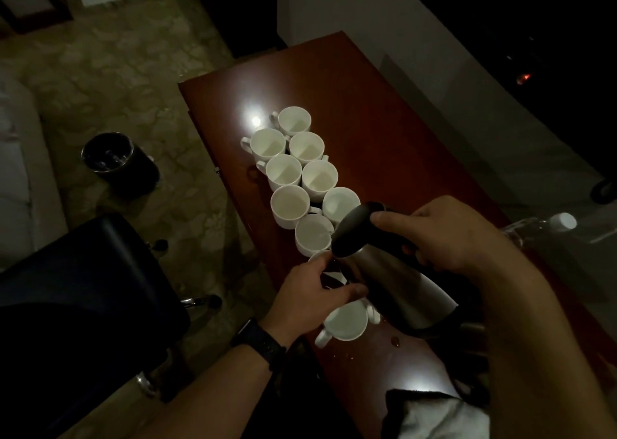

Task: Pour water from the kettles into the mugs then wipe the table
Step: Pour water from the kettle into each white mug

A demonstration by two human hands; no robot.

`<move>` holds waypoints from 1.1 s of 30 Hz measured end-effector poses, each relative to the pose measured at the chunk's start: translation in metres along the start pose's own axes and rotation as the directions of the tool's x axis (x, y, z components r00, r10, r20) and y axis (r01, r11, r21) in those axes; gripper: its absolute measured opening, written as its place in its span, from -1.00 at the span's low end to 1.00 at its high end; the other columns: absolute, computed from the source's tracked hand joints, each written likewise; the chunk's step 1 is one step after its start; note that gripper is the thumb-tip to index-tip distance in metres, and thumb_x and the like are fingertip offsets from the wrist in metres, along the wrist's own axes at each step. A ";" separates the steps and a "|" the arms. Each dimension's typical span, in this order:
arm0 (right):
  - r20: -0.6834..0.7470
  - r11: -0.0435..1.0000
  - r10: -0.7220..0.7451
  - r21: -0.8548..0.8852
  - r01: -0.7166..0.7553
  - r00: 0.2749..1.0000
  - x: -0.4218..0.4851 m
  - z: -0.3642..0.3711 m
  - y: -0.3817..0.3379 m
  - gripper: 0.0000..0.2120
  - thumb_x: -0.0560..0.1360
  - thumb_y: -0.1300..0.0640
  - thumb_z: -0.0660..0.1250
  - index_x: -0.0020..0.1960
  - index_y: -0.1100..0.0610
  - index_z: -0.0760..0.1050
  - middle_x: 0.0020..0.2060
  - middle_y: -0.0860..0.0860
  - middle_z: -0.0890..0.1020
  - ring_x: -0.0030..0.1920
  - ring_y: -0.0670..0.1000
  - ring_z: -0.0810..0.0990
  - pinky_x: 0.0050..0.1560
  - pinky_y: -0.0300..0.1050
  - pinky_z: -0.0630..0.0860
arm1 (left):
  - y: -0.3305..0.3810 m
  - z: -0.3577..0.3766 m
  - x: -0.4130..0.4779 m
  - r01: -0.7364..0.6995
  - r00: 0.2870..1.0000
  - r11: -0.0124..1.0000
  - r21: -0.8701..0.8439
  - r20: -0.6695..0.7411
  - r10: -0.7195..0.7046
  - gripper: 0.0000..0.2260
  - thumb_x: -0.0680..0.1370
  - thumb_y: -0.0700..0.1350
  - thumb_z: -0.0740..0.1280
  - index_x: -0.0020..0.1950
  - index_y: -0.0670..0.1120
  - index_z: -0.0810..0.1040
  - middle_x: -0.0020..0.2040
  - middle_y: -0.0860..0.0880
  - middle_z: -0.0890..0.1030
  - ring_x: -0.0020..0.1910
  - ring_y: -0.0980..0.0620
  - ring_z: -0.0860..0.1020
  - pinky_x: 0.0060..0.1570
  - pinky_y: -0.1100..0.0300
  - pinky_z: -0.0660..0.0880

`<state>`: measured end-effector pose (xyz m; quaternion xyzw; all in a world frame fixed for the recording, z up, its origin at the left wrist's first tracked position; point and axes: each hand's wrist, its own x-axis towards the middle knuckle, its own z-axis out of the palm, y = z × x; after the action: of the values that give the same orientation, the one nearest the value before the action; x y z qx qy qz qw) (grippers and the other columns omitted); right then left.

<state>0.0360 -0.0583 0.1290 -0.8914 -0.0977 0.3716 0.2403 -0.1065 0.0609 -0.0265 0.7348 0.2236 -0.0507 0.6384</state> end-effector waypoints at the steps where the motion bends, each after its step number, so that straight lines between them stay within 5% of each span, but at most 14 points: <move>1: 0.003 1.000 -0.001 0.000 0.001 1.000 0.000 0.000 -0.001 -0.47 0.40 -0.37 0.34 -0.60 -0.08 0.55 -0.64 -0.06 0.49 -0.64 -0.16 0.37 -0.32 -0.08 0.37 | 0.000 0.000 0.000 0.002 1.000 1.000 0.001 0.002 -0.002 -0.61 0.29 0.34 0.46 0.10 0.40 0.56 0.09 0.34 0.64 -0.02 0.29 0.64 -0.05 0.29 0.55; 16: -0.005 1.000 0.003 -0.009 -0.003 1.000 0.004 -0.001 0.000 -0.46 0.41 -0.37 0.36 -0.57 -0.02 0.58 -0.60 -0.04 0.54 -0.61 -0.15 0.44 -0.30 -0.07 0.42 | 0.005 -0.003 0.002 0.004 0.999 1.000 0.016 0.032 -0.005 -0.65 0.27 0.37 0.44 0.02 0.57 0.48 0.07 0.45 0.58 -0.04 0.34 0.63 -0.10 0.37 0.50; 23: 0.014 1.000 0.013 -0.004 -0.013 1.000 0.004 -0.002 0.001 -0.46 0.32 -0.40 0.33 -0.58 0.00 0.57 -0.60 -0.03 0.52 -0.60 -0.13 0.41 -0.29 -0.05 0.40 | 0.003 -0.001 0.003 -0.003 1.000 1.000 0.020 0.030 0.002 -0.59 0.29 0.36 0.44 0.11 0.37 0.54 0.09 0.39 0.61 -0.02 0.32 0.63 -0.10 0.40 0.51; 33: -0.020 1.000 0.012 -0.029 -0.012 1.000 0.008 -0.004 0.000 -0.42 0.43 -0.33 0.38 -0.54 0.10 0.54 -0.60 -0.03 0.54 -0.56 -0.10 0.45 -0.30 -0.08 0.41 | 0.000 0.002 0.006 0.011 0.999 1.000 0.004 0.036 -0.011 -0.57 0.29 0.36 0.45 0.13 0.38 0.55 0.07 0.32 0.63 -0.02 0.29 0.64 -0.01 0.24 0.58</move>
<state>0.0441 -0.0573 0.1264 -0.8990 -0.0953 0.3629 0.2261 -0.1013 0.0605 -0.0291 0.7335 0.2159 -0.0680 0.6409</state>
